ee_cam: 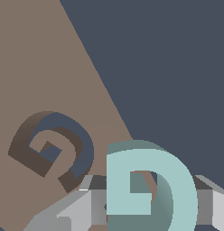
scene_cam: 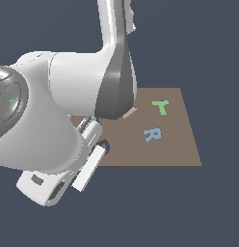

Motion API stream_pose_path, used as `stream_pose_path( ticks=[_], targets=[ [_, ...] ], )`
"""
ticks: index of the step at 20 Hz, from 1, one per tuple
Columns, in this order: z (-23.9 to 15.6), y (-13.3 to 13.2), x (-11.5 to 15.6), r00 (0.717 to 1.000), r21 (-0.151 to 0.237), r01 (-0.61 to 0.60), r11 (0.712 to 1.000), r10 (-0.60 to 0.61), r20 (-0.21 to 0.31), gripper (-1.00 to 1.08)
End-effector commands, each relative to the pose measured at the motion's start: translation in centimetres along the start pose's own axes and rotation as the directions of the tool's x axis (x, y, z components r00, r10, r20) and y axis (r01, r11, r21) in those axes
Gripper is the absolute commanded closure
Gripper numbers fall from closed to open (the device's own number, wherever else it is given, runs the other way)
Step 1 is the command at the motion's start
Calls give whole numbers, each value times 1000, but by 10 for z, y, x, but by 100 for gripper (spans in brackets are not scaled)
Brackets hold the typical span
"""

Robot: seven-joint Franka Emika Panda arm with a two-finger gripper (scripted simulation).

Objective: Insert a designated object into the corresponding slot on a board.

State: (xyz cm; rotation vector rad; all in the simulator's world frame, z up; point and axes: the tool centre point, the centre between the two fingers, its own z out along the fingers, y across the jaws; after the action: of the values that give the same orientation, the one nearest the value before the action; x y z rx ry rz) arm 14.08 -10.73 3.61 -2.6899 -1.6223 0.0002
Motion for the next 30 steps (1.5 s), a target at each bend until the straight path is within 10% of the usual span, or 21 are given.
stream_pose_path(
  ticks=[1, 7, 15, 30],
  targets=[
    [-1, -5, 6, 994, -1, 110, 994, -110, 0, 108],
    [-2, -19, 17, 931, 0, 364, 931, -364, 0, 108],
    [-3, -38, 24, 780, 0, 625, 780, -625, 1, 108],
    [-4, -58, 24, 561, 1, 828, 561, -828, 0, 108]
  ],
)
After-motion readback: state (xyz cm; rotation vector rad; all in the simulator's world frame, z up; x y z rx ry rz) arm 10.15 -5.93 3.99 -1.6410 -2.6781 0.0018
